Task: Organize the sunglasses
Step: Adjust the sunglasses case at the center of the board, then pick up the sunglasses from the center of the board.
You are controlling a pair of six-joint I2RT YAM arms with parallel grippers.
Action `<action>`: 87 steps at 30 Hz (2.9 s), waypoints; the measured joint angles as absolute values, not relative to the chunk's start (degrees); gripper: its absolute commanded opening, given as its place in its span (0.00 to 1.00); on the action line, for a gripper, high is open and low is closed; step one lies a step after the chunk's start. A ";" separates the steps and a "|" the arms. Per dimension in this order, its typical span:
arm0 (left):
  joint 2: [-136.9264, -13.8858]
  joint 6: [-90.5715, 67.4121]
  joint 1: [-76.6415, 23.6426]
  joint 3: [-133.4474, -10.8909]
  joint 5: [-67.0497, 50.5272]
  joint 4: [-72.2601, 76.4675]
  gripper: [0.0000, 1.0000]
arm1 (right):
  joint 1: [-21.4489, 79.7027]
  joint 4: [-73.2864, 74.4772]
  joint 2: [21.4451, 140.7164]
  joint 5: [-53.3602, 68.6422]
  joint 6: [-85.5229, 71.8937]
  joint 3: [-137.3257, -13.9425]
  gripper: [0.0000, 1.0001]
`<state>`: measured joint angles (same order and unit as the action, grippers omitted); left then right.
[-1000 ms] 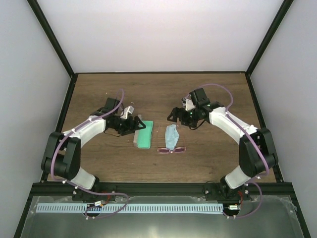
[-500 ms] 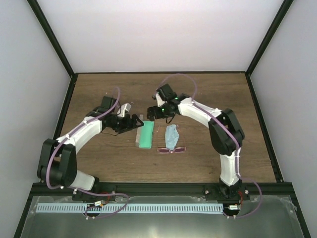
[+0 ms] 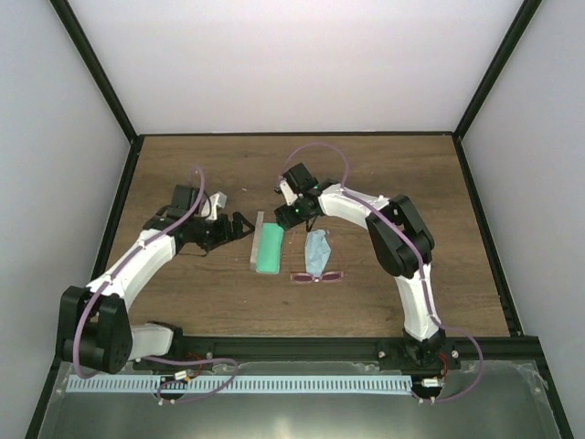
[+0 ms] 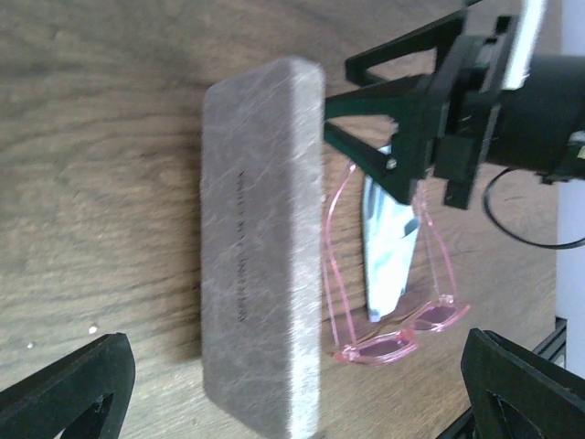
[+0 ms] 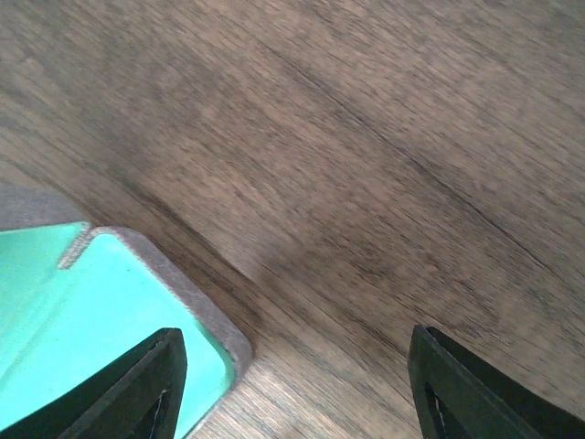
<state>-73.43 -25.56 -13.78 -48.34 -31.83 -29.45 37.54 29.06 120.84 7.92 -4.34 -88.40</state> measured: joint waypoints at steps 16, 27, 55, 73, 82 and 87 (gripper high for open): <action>-72.86 -27.05 -12.86 -45.76 -28.51 -31.70 1.00 | 38.98 24.64 123.44 13.56 -3.46 -87.96 0.43; -72.36 -26.74 -11.92 -45.76 -28.36 -32.18 1.00 | 39.64 24.08 123.61 9.89 -5.87 -87.61 0.08; -74.83 -24.82 -10.90 -45.65 -28.12 -31.81 1.00 | 40.23 36.75 116.44 -7.11 -33.78 -84.58 0.64; -74.59 -27.70 -13.37 -41.50 -29.43 -25.56 1.00 | 35.29 37.91 84.29 -7.68 -34.63 -50.65 0.56; -75.59 -28.34 -15.81 -41.34 -28.69 -24.86 1.00 | 35.33 34.87 84.97 -3.33 -33.69 -47.92 0.40; -75.59 -28.51 -16.12 -41.23 -28.12 -24.58 1.00 | 35.33 32.99 86.70 -1.54 -33.01 -47.92 0.32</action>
<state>-75.59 -28.51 -16.12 -41.23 -28.12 -24.58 35.33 32.99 86.70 -1.54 -33.01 -47.92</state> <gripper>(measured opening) 0.999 0.355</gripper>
